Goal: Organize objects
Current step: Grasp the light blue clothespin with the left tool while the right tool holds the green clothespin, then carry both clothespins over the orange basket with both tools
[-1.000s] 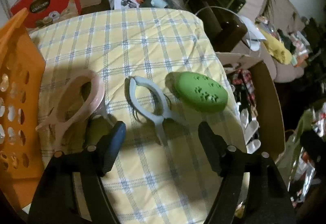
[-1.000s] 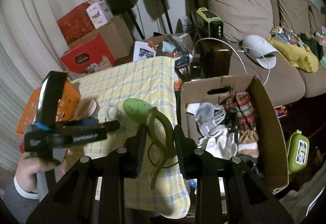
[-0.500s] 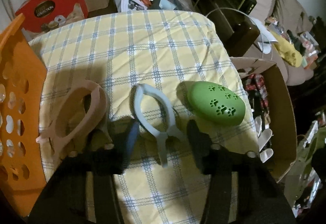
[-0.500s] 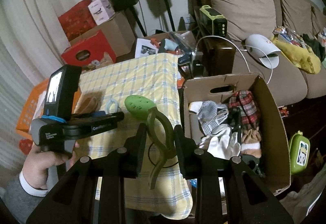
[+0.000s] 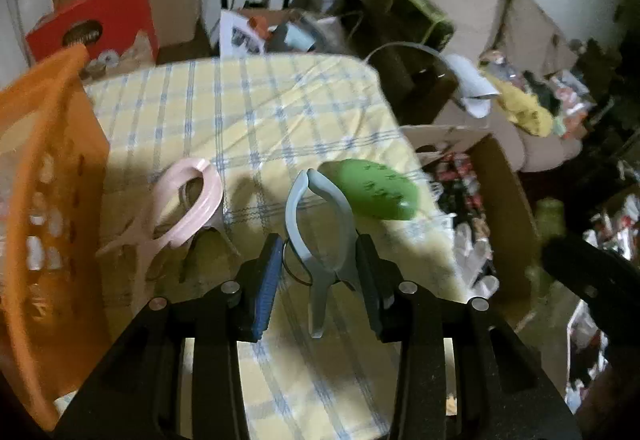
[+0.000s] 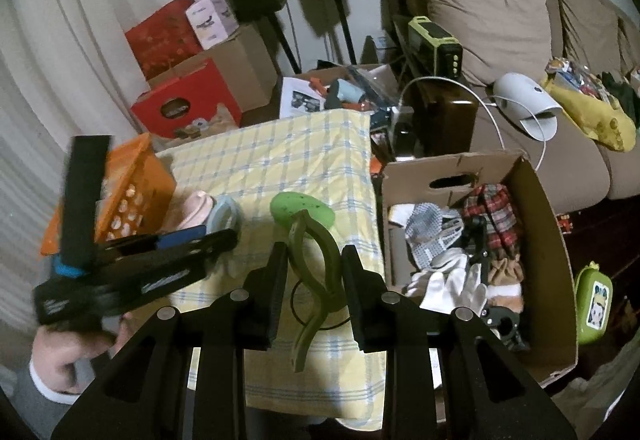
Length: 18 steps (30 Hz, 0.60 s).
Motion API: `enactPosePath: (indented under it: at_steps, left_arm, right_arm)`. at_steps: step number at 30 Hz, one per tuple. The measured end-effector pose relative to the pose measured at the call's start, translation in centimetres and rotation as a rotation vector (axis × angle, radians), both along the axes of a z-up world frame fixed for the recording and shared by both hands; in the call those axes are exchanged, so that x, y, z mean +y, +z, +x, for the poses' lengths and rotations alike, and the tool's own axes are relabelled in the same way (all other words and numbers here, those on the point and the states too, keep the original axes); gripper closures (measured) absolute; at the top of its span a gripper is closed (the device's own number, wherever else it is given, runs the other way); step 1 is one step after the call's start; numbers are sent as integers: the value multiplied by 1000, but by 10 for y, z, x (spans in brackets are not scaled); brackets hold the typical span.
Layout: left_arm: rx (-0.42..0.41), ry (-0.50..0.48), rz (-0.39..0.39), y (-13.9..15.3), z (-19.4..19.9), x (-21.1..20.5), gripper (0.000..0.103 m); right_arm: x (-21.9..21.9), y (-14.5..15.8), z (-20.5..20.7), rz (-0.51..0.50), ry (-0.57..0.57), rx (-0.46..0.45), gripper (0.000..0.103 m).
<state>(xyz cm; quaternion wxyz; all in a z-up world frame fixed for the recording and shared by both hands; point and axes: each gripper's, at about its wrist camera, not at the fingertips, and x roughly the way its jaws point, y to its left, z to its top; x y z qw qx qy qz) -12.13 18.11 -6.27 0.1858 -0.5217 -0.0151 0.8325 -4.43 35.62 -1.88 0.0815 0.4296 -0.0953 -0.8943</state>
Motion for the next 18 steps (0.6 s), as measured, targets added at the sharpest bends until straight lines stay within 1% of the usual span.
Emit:
enactPosePath:
  at_steps: [5, 10, 14, 18]
  left_arm:
    - [45, -25, 31, 35, 15, -14, 68]
    - [98, -22, 35, 67, 23, -36, 68]
    - [127, -6, 29, 85, 29, -57, 68]
    - [146, 20, 23, 97, 32, -82, 68]
  right_arm:
    - [-22, 13, -3, -3, 40, 12, 76]
    - [-52, 30, -8, 0, 95, 31, 76]
    - [-79, 42, -13, 5, 138, 42, 76]
    - [-105, 50, -18, 5, 182, 49, 76]
